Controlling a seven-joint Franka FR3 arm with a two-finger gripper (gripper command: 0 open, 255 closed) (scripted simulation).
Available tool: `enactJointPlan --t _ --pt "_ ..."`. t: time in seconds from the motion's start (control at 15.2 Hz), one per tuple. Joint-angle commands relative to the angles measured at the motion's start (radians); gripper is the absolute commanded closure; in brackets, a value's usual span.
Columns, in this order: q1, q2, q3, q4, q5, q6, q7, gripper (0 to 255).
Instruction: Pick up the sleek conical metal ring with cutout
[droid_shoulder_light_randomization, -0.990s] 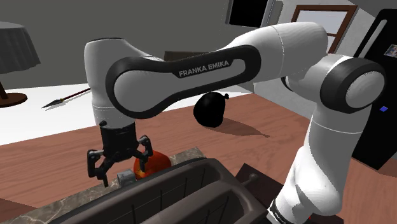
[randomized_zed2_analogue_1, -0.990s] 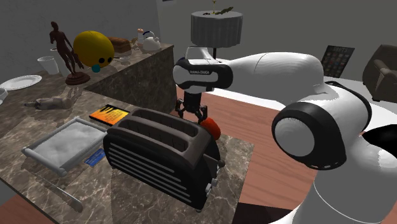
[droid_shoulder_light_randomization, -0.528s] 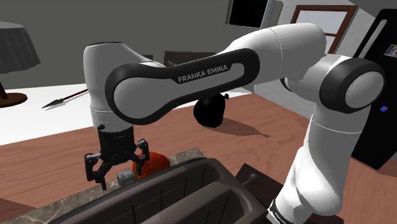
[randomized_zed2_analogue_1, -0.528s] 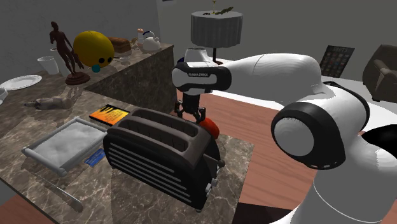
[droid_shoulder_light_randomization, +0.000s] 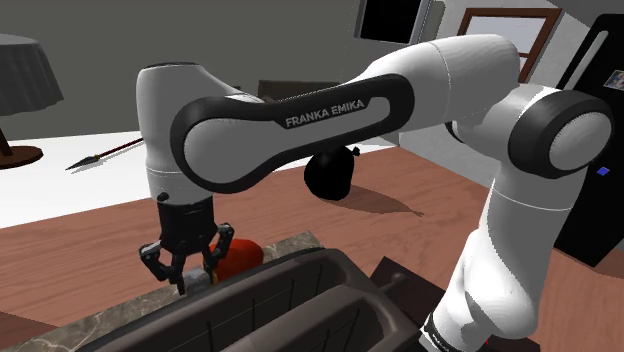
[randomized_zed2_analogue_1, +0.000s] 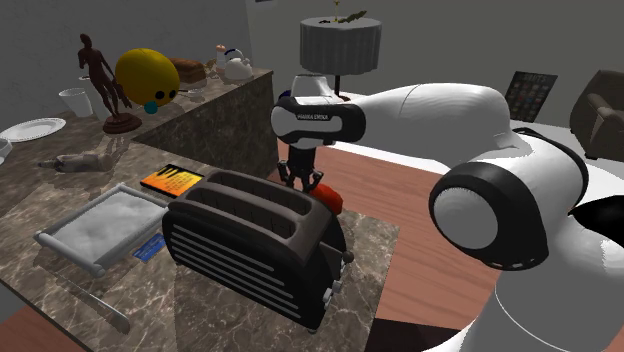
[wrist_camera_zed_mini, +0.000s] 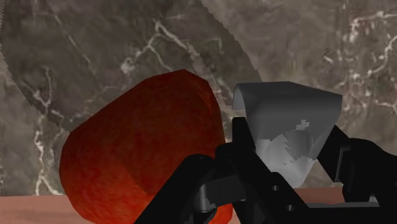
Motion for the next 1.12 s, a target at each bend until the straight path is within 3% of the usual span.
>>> enactJointPlan --t 0.0,1.06 --pt "0.001 0.034 -0.005 -0.001 -0.011 -0.011 0.007 255" --pt "0.000 0.015 0.000 0.166 -0.003 -0.195 0.025 255"
